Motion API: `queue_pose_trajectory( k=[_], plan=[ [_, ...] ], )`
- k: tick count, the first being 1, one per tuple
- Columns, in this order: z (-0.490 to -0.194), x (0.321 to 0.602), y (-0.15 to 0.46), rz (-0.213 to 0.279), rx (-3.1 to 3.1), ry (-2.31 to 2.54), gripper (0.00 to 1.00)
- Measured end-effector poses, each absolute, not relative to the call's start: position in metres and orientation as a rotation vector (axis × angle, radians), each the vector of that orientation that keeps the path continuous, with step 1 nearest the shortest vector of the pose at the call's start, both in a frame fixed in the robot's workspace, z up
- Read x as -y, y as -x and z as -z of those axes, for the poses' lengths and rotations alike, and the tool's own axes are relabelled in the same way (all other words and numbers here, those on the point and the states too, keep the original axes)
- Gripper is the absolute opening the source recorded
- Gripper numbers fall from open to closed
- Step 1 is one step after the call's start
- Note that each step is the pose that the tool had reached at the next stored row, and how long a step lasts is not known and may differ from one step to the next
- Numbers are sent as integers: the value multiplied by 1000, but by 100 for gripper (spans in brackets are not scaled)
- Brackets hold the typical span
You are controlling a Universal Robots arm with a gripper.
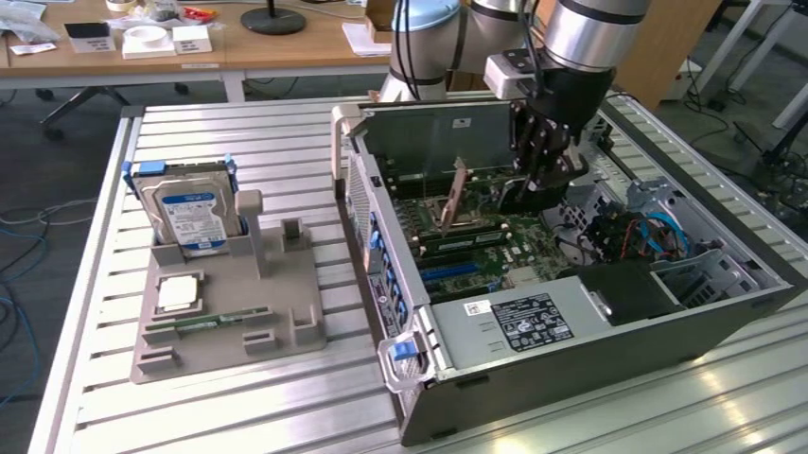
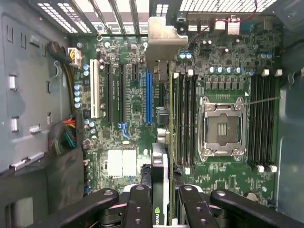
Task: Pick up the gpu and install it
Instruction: 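Insert the gpu into the slot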
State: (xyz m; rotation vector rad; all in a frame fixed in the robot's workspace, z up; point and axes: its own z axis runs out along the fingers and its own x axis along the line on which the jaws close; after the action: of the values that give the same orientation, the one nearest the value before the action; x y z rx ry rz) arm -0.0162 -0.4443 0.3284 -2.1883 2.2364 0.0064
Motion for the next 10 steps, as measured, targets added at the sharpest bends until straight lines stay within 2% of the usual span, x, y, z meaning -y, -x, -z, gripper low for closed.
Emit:
queue_pose_trajectory(
  k=[10],
  plan=[
    [-321,444,19,-7,-2236,2188,27]
  ],
)
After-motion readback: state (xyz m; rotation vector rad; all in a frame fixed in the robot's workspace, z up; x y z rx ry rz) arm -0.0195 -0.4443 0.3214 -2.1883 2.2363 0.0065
